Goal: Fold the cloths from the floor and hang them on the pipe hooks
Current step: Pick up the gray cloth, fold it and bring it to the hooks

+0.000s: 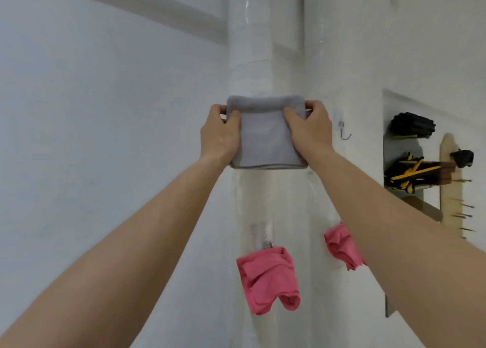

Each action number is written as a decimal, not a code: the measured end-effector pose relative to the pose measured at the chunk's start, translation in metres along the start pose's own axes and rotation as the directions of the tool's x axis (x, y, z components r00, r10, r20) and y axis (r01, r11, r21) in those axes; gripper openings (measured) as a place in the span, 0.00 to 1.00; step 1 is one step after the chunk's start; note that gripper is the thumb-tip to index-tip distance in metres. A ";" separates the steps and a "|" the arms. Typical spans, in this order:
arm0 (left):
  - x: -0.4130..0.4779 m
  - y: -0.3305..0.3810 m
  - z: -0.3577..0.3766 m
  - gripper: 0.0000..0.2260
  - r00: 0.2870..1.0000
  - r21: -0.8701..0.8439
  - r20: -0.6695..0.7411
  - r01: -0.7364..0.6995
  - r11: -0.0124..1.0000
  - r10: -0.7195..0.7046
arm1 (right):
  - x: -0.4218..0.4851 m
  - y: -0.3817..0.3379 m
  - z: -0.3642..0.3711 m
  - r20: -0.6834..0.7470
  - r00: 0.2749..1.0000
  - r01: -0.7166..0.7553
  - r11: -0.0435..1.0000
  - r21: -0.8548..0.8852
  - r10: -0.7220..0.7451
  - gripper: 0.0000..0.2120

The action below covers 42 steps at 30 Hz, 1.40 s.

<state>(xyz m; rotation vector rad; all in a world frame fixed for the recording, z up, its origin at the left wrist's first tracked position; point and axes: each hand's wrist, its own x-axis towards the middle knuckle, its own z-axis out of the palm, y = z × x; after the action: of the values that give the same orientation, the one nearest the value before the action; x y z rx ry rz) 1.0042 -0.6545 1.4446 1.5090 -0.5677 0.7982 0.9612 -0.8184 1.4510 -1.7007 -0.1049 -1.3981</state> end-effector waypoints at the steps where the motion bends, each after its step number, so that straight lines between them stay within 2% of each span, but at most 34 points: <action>1: 0.015 0.007 0.003 0.08 1.000 -0.037 -0.012 0.015 0.999 -0.015 | 0.019 -0.004 0.002 0.003 1.000 0.007 1.000 0.011 -0.007 0.20; 6: 0.070 0.016 0.008 0.09 0.984 -0.134 0.063 0.171 0.976 -0.164 | 0.081 0.003 0.019 0.111 0.993 -0.024 1.000 -0.012 0.025 0.21; 9: 0.076 0.006 0.008 0.06 0.965 -0.140 0.105 0.252 0.958 -0.238 | 0.093 0.023 0.027 0.184 0.978 -0.095 0.995 -0.024 0.098 0.21; 12: 0.066 -0.010 0.009 0.05 0.932 -0.162 0.152 0.351 0.922 -0.328 | 0.083 0.048 0.029 0.248 0.943 -0.247 0.966 0.073 0.222 0.18; 15: 0.050 -0.020 0.010 0.09 0.890 -0.193 0.210 0.444 0.875 -0.406 | 0.064 0.062 0.030 0.347 0.876 -0.418 0.886 0.201 0.335 0.14; 18: 0.038 -0.021 0.010 0.08 0.870 -0.149 0.213 0.479 0.865 -0.445 | 0.051 0.064 0.026 0.358 0.892 -0.384 0.882 0.273 0.277 0.13; 21: 0.040 -0.021 0.008 0.09 0.941 -0.102 0.104 0.332 0.938 -0.322 | 0.044 0.062 0.013 0.382 0.910 -0.272 0.928 0.255 0.162 0.15; 23: 0.045 -0.020 0.007 0.11 0.996 0.063 0.011 0.084 0.994 -0.085 | 0.041 0.059 0.003 0.404 0.907 -0.216 0.955 0.205 0.119 0.14; 25: 0.047 -0.016 0.006 0.09 0.979 0.311 0.043 -0.202 0.929 0.198 | 0.041 0.055 -0.002 0.449 0.889 -0.178 0.972 0.155 0.091 0.13; 27: 0.048 -0.011 0.004 0.08 0.925 0.452 0.152 -0.379 0.807 0.349 | 0.040 0.051 -0.004 0.492 0.870 -0.069 0.996 0.064 0.028 0.19; 28: 0.049 -0.008 0.003 0.09 0.913 0.481 0.189 -0.407 0.777 0.361 | 0.042 0.049 -0.003 0.491 0.871 -0.002 1.000 0.015 -0.006 0.24; 30: 0.051 -0.003 -0.001 0.08 0.931 0.467 0.225 -0.363 0.806 0.288 | 0.046 0.044 -0.003 0.480 0.875 0.096 0.994 -0.046 -0.063 0.27; 31: 0.051 0.000 -0.003 0.08 0.947 0.417 0.242 -0.298 0.859 0.211 | 0.048 0.041 -0.004 0.490 0.866 0.139 0.989 -0.047 -0.098 0.28; 33: 0.051 0.007 -0.006 0.14 0.959 0.263 0.282 -0.109 0.959 0.032 | 0.052 0.039 -0.007 0.524 0.841 0.173 0.985 -0.017 -0.139 0.35; 35: 0.051 0.013 -0.008 0.16 0.939 0.213 0.341 -0.040 0.976 -0.036 | 0.054 0.038 -0.009 0.561 0.816 0.189 0.981 -0.032 -0.139 0.41; 37: 0.050 0.015 -0.008 0.19 0.913 0.329 0.408 -0.157 0.931 0.010 | 0.055 0.039 -0.009 0.574 0.805 0.229 0.971 -0.067 -0.150 0.41; 40: 0.046 0.012 -0.005 0.25 0.881 0.562 0.457 -0.392 0.729 0.122 | 0.054 0.045 -0.005 0.604 0.769 0.301 0.952 -0.050 -0.211 0.31; 42: 0.041 0.005 -0.001 0.27 0.872 0.622 0.461 -0.449 0.642 0.163 | 0.048 0.050 -0.001 0.588 0.771 0.322 0.946 -0.030 -0.244 0.27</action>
<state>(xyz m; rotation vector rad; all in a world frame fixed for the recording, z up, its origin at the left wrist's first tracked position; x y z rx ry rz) 1.0270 -0.6496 1.4793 2.3702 -0.8790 1.0930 1.0057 -0.8698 1.4617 -2.2514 -0.6530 -1.0548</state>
